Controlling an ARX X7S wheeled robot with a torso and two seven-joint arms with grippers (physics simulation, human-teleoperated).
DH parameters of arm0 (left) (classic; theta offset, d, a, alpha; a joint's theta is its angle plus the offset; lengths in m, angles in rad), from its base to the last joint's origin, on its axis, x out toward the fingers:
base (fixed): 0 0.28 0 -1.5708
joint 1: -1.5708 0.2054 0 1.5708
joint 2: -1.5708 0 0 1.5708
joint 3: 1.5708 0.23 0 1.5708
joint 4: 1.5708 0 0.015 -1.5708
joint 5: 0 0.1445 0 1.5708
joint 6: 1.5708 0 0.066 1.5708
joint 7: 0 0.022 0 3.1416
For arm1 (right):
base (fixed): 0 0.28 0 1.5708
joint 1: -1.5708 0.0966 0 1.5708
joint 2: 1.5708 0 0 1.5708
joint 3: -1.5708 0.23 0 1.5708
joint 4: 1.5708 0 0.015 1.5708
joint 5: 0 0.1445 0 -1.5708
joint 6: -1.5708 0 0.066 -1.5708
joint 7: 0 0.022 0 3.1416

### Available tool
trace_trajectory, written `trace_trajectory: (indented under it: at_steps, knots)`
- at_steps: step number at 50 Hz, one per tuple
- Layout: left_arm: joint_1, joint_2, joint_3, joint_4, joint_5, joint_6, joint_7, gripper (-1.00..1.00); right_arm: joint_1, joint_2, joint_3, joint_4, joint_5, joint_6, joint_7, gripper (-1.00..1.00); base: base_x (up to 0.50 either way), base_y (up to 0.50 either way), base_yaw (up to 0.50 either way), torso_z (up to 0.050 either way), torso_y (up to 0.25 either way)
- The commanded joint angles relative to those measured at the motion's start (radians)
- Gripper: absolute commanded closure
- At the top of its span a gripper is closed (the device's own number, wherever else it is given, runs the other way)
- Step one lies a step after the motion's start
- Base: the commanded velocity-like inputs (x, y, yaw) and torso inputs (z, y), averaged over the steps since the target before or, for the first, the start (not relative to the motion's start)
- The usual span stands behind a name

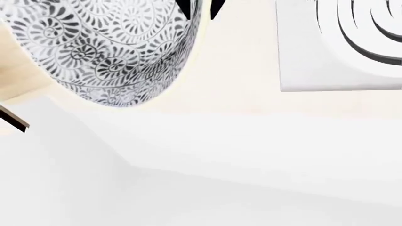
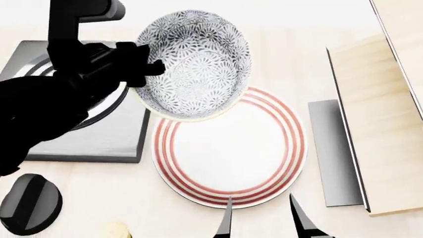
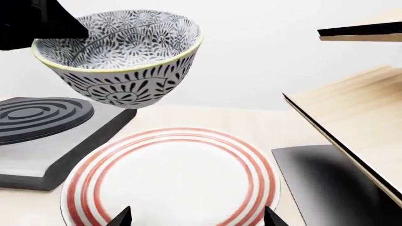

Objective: Pick up the akita bowl and put it on the plate.

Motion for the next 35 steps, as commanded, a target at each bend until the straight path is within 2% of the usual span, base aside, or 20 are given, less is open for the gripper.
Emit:
trace_trajectory:
  at_steps: [1,5,11,19,35]
  knots:
    - [0.015,0.026,-0.010,-0.009,-0.021,0.021,0.014,1.00,-0.001,0.001,-0.001,0.001,0.000,-0.003,0.002,-1.00,0.00,0.00,0.00,0.000,0.000]
    - [0.024,0.028,0.010,-0.007,0.006,0.043,0.003,1.00,-0.001,0.003,-0.002,-0.004,0.001,0.000,0.002,-1.00,0.00,0.00,0.00,0.000,-0.026]
    - [0.030,0.036,0.008,-0.028,-0.006,0.044,0.019,1.00,0.001,0.002,-0.006,-0.007,-0.001,0.006,0.004,-1.00,0.00,0.00,0.00,0.003,-0.209]
    - [0.033,0.046,-0.009,-0.057,-0.042,0.035,0.047,1.00,0.004,0.002,-0.010,-0.009,-0.002,0.008,0.004,-1.00,0.00,0.00,0.00,0.000,-0.002]
    - [0.063,0.064,0.004,-0.029,-0.034,0.069,0.000,1.00,0.003,0.005,-0.012,-0.014,-0.001,0.009,0.006,-1.00,0.00,0.00,0.00,0.000,0.000]
